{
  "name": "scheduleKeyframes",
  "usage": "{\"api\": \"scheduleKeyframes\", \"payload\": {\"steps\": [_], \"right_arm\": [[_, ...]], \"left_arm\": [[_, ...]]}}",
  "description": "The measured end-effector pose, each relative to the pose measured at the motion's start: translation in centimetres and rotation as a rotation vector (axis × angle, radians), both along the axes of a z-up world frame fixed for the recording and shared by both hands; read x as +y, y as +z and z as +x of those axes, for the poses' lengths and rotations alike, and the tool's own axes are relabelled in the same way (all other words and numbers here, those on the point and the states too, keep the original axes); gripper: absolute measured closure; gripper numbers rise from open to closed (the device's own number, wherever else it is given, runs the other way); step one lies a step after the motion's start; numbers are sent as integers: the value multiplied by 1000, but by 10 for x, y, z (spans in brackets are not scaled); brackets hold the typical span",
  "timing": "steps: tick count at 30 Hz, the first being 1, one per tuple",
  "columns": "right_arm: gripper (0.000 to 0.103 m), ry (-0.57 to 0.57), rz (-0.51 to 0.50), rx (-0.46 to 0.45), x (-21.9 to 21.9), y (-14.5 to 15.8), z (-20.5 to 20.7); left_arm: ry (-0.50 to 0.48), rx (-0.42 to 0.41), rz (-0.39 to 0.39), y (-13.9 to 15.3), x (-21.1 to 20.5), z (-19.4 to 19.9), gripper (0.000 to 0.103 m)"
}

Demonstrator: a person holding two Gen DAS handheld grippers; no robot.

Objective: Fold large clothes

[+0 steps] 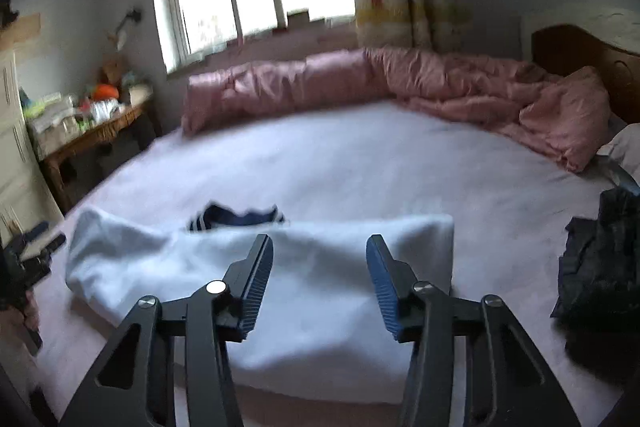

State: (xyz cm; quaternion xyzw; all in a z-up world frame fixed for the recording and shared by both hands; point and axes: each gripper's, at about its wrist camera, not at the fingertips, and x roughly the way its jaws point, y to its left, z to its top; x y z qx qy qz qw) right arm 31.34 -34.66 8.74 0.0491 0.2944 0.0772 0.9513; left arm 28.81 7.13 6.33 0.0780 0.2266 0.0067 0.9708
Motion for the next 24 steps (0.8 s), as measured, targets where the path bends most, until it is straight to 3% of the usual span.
{"api": "scheduleKeyframes", "payload": {"steps": [2,5,7,9,10,14,16,19,24], "right_arm": [[61,-1,10,58,0,-17,16],[61,-72,-18,93,-7,-44,33],[61,-115,-33,113,-14,-61,48],[61,-132,-26,136,-21,-74,62],[61,-150,-42,145,-22,-81,70],[61,-198,-57,171,-27,-94,87],[61,-202,-50,189,-30,-98,90],[61,-201,-49,188,-30,-97,91],[61,-187,-153,137,-13,-77,79]], "left_arm": [[-17,22,-39,-4,3,8,29],[19,51,-64,-15,12,26,29],[69,68,-70,-24,21,42,36],[127,101,-96,-34,33,62,53],[133,130,-120,-41,38,71,55],[226,233,-76,-71,51,93,56],[248,268,-119,-78,60,97,56],[294,259,-147,-78,68,93,56],[241,181,-148,-60,54,78,61]]}}
